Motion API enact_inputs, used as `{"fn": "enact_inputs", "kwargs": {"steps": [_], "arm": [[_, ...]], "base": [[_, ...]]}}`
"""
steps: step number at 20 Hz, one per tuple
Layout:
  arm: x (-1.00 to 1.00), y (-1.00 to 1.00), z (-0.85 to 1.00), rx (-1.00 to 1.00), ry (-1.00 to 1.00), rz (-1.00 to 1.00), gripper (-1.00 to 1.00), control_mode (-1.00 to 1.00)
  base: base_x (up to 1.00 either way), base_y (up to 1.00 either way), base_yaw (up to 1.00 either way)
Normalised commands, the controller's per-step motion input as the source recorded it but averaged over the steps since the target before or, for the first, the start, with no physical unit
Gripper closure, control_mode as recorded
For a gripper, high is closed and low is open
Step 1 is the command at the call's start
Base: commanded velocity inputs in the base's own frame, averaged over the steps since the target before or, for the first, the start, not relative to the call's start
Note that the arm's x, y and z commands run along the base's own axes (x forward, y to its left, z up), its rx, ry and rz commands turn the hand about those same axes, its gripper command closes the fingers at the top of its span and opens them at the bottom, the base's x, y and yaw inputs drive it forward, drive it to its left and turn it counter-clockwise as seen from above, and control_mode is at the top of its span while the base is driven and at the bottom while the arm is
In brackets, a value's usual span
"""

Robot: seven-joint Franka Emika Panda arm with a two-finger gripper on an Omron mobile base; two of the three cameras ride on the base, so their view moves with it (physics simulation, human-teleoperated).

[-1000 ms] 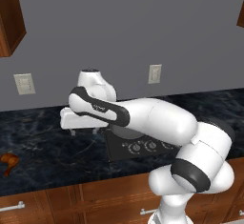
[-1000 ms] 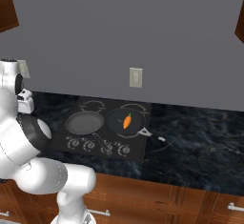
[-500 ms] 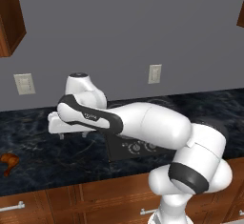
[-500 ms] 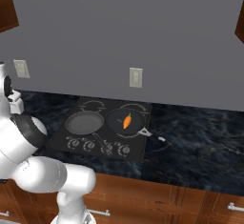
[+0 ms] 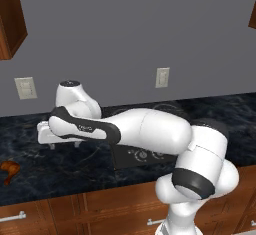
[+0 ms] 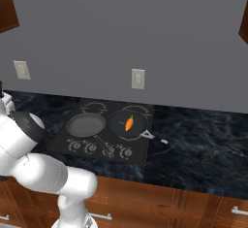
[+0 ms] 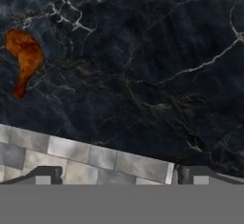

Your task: Place both pans onto different burners. Then place the carrot and the chicken drumstick on different pans.

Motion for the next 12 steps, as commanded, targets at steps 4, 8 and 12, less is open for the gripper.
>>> {"fn": "enact_inputs", "kwargs": {"steps": [4, 8, 12], "arm": [[0.0, 0.41, 0.0, 0.0, 0.0, 0.0, -1.0, -1.0], [0.0, 0.36, 0.0, 0.0, 0.0, 0.0, -1.0, -1.0], [0.01, 0.26, 0.0, 0.0, 0.0, 0.0, -1.0, -1.0]], "base": [[0.0, 0.0, 0.0], [0.0, 0.0, 0.0], [0.0, 0.0, 0.0]]}}
